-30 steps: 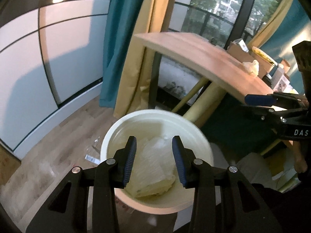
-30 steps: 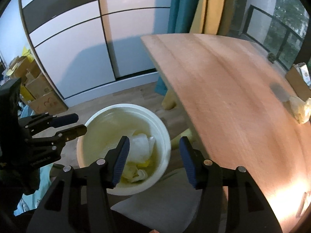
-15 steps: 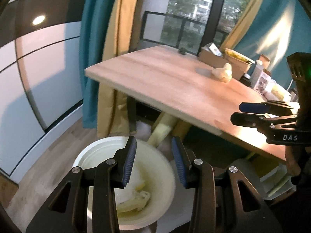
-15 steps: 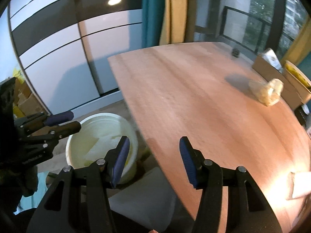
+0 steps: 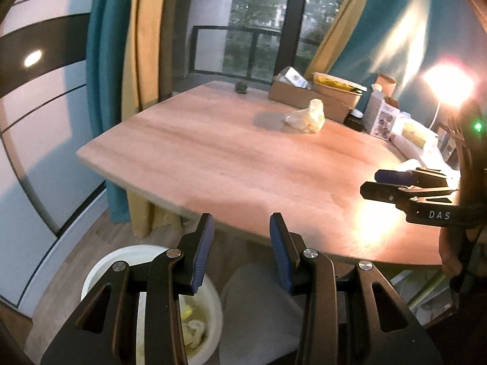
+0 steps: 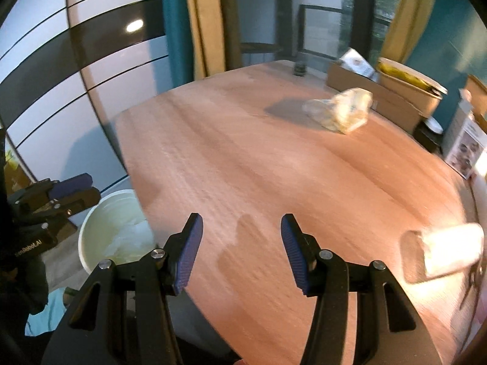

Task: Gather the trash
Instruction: 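Move both tools back over the table, then grasp the yellow-green package with the left tool while the right tool grasps the clear plastic sleeve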

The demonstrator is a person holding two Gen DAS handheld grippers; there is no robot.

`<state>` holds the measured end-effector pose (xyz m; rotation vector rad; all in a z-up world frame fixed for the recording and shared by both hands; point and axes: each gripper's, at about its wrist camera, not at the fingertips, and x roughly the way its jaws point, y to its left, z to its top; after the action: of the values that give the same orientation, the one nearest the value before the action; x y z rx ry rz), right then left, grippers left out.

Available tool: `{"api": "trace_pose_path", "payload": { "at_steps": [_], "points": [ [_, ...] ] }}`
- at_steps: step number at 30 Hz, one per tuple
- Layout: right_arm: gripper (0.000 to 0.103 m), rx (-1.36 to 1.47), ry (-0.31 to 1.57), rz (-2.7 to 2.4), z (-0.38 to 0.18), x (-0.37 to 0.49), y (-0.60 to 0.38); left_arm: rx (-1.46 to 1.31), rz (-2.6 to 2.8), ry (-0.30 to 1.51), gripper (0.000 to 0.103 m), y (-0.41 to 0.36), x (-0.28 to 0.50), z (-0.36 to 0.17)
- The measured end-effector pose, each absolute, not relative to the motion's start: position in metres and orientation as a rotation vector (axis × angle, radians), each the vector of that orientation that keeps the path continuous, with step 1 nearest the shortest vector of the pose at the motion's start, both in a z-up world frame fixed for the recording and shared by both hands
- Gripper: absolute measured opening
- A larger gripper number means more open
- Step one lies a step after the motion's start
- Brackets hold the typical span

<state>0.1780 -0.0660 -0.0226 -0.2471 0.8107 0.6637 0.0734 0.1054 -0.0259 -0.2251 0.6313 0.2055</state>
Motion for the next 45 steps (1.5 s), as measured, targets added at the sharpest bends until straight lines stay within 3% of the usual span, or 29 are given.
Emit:
{"api": "trace_pose_path", "payload": {
  "at_steps": [26, 39, 41, 43, 45],
  "points": [
    [0.053, -0.077, 0.818, 0.420, -0.025, 0.222, -0.209, -0.113, 0.052, 0.582, 0.041, 0.019, 0.166, 0.018],
    [0.053, 0.019, 0.869, 0.247, -0.032, 0.246, -0.281, -0.100, -0.049, 0.613, 0.041, -0.006, 0.227, 0.014],
    [0.056, 0.038, 0.883, 0.223, -0.036, 0.251, -0.287, -0.101, -0.060, 0.615, 0.041, -0.007, 0.233, 0.012],
    [0.065, 0.058, 0.894, 0.211, -0.039, 0.256, -0.290, -0.106, -0.072, 0.614, 0.041, -0.007, 0.238, 0.010],
    [0.066, 0.088, 0.904, 0.202, -0.044, 0.265, -0.291, -0.114, -0.099, 0.613, 0.041, -0.007, 0.245, 0.009]
  ]
}}
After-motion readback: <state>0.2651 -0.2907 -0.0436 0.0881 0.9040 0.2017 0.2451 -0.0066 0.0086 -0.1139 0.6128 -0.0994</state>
